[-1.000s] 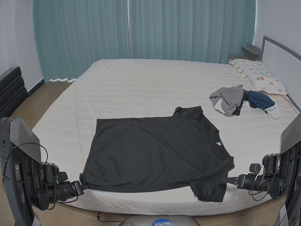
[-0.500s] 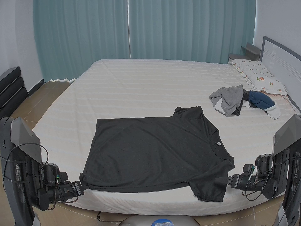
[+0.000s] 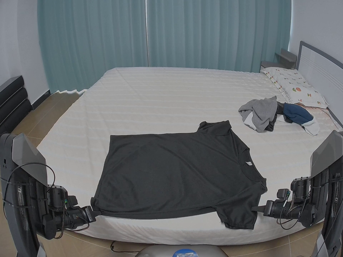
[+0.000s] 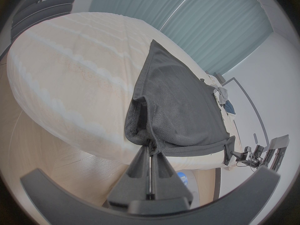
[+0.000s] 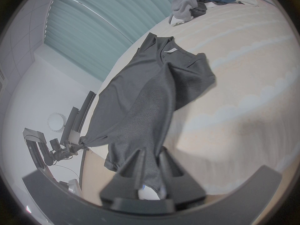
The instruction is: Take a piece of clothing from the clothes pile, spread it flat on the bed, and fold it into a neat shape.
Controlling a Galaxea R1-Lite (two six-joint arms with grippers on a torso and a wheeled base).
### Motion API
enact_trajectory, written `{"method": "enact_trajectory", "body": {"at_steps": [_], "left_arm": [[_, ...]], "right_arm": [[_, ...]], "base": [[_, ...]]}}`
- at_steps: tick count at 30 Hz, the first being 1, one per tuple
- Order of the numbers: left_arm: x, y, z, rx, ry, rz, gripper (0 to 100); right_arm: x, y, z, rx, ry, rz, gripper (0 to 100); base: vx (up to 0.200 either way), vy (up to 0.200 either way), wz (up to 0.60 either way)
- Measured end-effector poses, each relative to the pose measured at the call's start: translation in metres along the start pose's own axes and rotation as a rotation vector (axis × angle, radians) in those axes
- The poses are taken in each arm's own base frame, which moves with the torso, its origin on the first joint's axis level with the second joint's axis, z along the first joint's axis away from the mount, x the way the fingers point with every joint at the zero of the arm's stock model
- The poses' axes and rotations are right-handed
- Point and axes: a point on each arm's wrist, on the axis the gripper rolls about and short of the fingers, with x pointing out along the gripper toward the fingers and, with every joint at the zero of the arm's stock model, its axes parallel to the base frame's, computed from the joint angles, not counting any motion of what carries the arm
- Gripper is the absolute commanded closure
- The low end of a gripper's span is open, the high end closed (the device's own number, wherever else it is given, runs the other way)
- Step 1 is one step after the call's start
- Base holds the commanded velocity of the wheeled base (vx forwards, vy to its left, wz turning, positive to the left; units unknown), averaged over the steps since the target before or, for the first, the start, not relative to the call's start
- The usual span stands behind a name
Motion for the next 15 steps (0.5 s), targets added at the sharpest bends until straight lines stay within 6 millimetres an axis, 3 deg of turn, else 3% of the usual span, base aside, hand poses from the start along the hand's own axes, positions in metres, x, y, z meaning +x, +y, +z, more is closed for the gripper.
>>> {"method": "enact_trajectory", "body": {"at_steps": [15], "left_arm": [[0.000, 0.000, 0.000, 0.003, -0.006, 0.009, 100]], "right_arm": [[-0.024, -0.010, -0.008, 0.020, 0.050, -0.074, 100]], "base": [[0.000, 0.000, 0.00]]}}
